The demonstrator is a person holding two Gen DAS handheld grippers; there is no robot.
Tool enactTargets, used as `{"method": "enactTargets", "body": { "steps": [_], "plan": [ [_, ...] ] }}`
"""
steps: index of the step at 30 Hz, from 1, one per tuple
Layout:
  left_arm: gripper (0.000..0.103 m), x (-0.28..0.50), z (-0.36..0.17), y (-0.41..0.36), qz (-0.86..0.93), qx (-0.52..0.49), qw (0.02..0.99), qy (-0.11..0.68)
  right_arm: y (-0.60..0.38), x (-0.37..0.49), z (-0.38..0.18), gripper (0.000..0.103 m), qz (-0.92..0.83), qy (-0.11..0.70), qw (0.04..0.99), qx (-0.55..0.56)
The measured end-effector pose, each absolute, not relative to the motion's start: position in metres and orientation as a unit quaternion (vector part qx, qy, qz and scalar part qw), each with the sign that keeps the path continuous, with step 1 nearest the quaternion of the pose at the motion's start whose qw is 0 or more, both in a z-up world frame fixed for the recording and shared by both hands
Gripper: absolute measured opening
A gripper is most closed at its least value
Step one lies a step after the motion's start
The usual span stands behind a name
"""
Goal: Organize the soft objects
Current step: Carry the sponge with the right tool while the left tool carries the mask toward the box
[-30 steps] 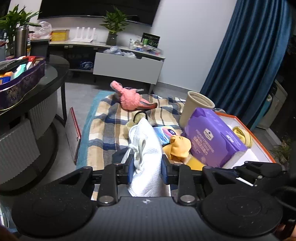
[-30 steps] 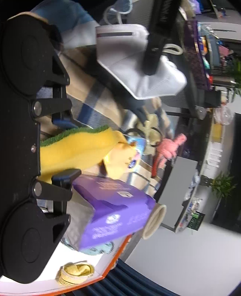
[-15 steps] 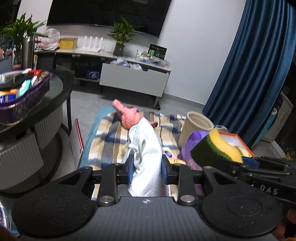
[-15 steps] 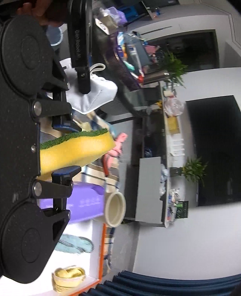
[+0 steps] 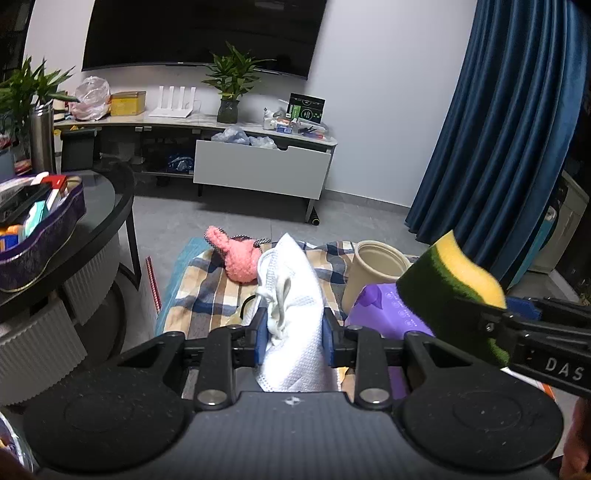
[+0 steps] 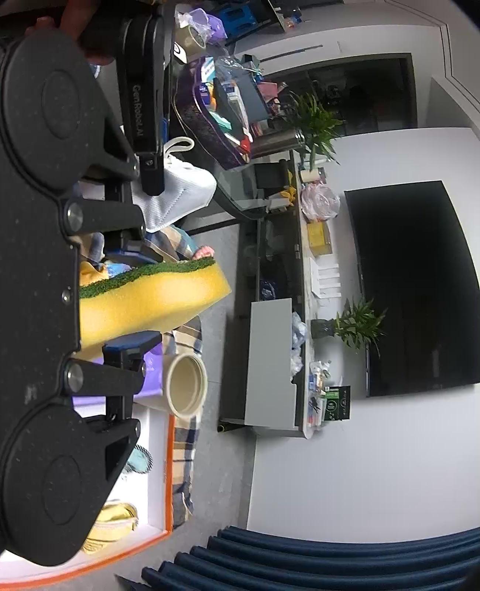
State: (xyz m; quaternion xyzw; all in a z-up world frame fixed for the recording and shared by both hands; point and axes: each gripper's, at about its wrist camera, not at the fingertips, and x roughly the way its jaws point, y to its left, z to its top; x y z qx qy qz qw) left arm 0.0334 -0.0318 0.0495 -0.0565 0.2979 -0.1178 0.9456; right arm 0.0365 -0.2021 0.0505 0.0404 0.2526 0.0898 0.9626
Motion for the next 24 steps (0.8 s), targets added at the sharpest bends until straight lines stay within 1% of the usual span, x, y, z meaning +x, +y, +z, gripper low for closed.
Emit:
{"method": "enactTargets", "body": {
  "steps": [12, 24],
  "plan": [
    [0.03, 0.036, 0.056, -0.054, -0.13, -0.036, 0.946, 0.295, -0.229, 0.025, 0.065, 0.047, 0.068, 0.232, 0.969, 0.047],
    [0.03, 0.035, 0.06, -0.075, -0.152, -0.028, 0.943, 0.293, -0.252, 0.014, 0.069, 0.047, 0.047, 0.225, 0.972, 0.056]
  ]
}}
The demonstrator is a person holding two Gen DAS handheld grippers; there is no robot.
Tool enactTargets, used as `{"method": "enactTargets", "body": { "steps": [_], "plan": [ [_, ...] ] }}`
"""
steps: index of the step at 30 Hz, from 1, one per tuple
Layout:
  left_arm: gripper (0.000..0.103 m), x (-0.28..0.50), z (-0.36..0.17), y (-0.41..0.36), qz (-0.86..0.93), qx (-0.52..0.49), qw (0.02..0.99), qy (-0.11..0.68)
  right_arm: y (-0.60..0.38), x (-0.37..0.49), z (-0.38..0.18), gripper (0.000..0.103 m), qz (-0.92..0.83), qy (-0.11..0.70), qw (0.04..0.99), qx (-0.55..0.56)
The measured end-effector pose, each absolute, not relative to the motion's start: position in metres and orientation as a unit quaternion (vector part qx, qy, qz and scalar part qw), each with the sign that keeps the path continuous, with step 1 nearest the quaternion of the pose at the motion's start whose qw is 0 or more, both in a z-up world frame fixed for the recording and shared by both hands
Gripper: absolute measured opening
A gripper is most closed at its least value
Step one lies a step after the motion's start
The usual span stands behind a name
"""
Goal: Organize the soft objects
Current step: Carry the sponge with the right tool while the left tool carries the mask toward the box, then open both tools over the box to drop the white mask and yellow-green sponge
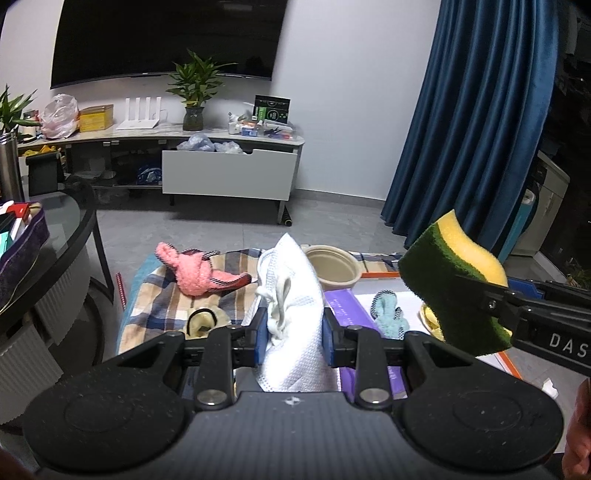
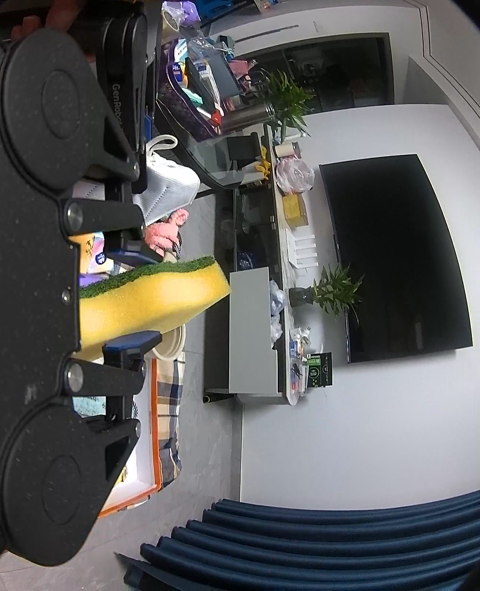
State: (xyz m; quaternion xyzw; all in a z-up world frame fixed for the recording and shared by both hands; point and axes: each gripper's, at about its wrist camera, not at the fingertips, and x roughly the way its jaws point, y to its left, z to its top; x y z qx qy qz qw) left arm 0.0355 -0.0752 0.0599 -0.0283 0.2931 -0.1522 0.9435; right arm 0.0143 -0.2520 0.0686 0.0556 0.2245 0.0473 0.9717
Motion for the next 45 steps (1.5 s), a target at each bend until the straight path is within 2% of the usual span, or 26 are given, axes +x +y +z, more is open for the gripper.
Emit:
{"method": "enactTargets", "body": {
  "steps": [45],
  "plan": [
    [0.03, 0.035, 0.052, -0.159, -0.242, 0.01, 0.922, 0.302, -0.336, -0.01, 0.061, 0.047, -0.037, 0.22, 0.971, 0.086]
  ]
}}
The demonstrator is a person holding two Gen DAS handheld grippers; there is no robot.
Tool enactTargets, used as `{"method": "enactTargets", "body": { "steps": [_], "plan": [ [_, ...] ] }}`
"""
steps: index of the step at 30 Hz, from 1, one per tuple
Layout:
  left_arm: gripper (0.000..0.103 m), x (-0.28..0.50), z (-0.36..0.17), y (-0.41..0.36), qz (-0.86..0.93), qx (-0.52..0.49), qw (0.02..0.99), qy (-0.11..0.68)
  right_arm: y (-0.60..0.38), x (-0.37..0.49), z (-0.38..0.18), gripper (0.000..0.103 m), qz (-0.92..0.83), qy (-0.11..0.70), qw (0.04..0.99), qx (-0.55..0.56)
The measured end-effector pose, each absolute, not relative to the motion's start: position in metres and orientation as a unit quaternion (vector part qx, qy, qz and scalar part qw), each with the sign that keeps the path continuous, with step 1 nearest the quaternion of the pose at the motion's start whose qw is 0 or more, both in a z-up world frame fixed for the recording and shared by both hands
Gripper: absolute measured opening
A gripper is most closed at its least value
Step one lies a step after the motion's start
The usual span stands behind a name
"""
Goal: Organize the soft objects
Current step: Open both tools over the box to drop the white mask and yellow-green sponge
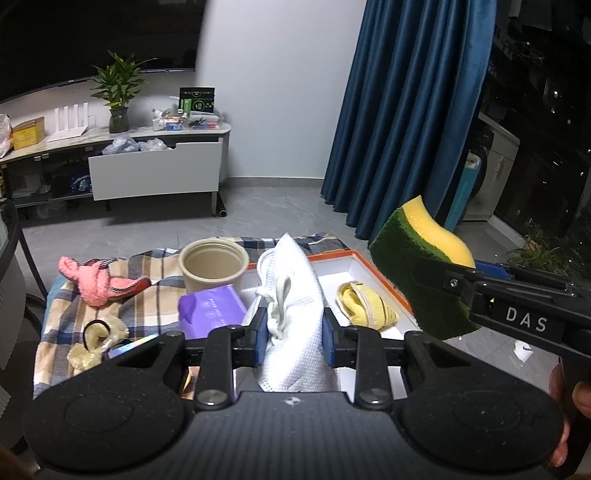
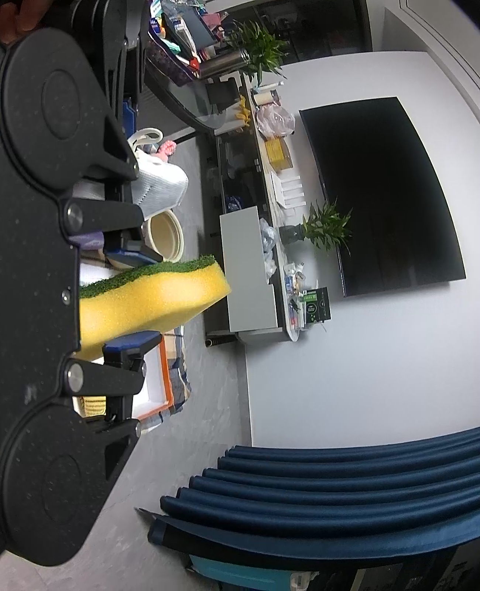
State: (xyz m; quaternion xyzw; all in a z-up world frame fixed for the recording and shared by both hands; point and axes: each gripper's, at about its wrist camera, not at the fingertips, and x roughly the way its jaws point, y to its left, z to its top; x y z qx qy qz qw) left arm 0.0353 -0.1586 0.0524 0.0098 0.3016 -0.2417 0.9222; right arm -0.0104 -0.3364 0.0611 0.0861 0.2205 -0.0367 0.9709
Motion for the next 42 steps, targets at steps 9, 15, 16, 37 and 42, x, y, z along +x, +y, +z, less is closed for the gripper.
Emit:
{"method": "enactTargets", "body": {
  "steps": [9, 15, 16, 37, 42],
  "plan": [
    [0.03, 0.038, 0.046, -0.178, -0.258, 0.016, 0.915, 0.31, -0.358, -0.013, 0.052, 0.047, -0.058, 0.231, 0.966, 0.095],
    [0.03, 0.041, 0.039, -0.192, -0.268, 0.014, 0.909, 0.319, -0.37, -0.013, 0.046, 0.047, -0.072, 0.239, 0.963, 0.098],
    [0.03, 0.042, 0.038, -0.195, -0.269, 0.015, 0.908, 0.321, -0.372, -0.013, 0.045, 0.047, -0.074, 0.24, 0.963, 0.099],
    [0.03, 0.057, 0.014, -0.231, -0.288, 0.02, 0.89, 0.354, -0.401, 0.004, 0.014, 0.047, -0.1, 0.272, 0.951, 0.111],
    [0.03, 0.058, 0.007, -0.238, -0.293, 0.021, 0.884, 0.362, -0.405, 0.004, 0.006, 0.047, -0.108, 0.281, 0.948, 0.107]
  ]
}}
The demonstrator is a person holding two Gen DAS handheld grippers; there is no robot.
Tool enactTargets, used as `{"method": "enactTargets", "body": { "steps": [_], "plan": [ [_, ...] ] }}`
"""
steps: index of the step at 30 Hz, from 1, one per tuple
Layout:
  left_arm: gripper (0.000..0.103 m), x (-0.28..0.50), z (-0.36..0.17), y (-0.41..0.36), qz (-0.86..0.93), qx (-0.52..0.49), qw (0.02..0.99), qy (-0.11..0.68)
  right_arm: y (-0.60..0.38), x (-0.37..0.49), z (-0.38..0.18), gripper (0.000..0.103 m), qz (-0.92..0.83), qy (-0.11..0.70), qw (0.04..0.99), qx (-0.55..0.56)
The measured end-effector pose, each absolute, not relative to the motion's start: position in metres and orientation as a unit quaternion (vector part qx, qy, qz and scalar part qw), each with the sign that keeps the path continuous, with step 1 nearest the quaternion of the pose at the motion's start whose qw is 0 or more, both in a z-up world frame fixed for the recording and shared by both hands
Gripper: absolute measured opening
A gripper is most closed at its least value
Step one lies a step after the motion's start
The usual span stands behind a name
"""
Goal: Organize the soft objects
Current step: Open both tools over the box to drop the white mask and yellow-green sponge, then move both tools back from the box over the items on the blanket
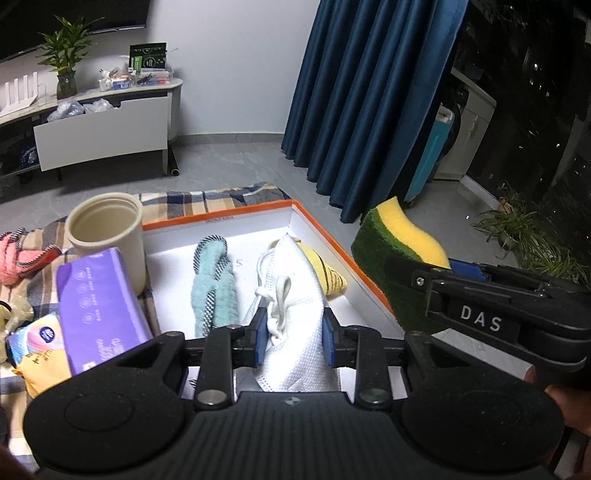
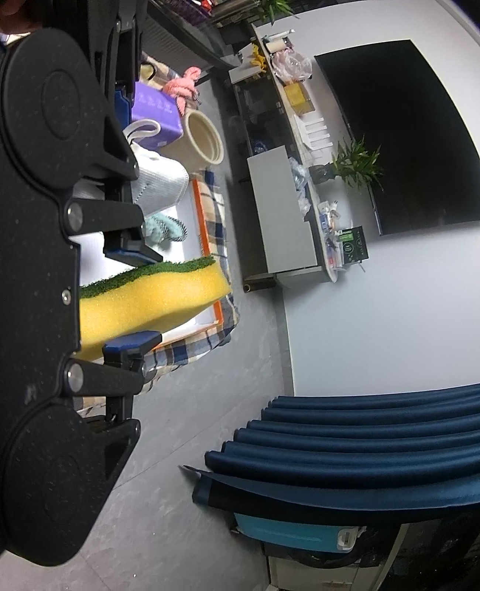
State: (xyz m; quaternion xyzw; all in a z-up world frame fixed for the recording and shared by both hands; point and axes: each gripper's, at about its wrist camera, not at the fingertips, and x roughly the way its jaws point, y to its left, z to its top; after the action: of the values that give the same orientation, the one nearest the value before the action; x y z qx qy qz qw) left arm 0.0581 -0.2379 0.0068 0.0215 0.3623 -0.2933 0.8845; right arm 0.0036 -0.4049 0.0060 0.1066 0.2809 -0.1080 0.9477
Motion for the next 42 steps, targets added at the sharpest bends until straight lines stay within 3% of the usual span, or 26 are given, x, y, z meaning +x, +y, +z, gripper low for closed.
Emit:
{"method": "enactTargets", "body": {
  "steps": [15, 19, 22, 26, 42],
  "plan": [
    [0.032, 0.059, -0.01, -0.254, -0.304, 0.03, 0.871, 0.384, -0.414, 0.002, -0.008, 0.049, -0.126, 0.297, 0.94, 0.11],
    [0.042, 0.058, -0.012, -0.259, -0.321, 0.033, 0.862, 0.39, -0.41, 0.002, -0.007, 0.054, -0.124, 0.296, 0.94, 0.112],
    [0.054, 0.058, -0.014, -0.258, -0.333, 0.029, 0.855, 0.396, -0.407, 0.0, -0.004, 0.056, -0.116, 0.289, 0.943, 0.115],
    [0.06, 0.055, -0.012, -0.253, -0.323, 0.03, 0.862, 0.39, -0.405, -0.005, 0.003, 0.056, -0.116, 0.278, 0.946, 0.117],
    [0.065, 0.042, 0.03, -0.198, -0.254, 0.018, 0.907, 0.337, -0.35, -0.007, 0.037, 0.058, -0.062, 0.246, 0.963, 0.092]
  ]
}}
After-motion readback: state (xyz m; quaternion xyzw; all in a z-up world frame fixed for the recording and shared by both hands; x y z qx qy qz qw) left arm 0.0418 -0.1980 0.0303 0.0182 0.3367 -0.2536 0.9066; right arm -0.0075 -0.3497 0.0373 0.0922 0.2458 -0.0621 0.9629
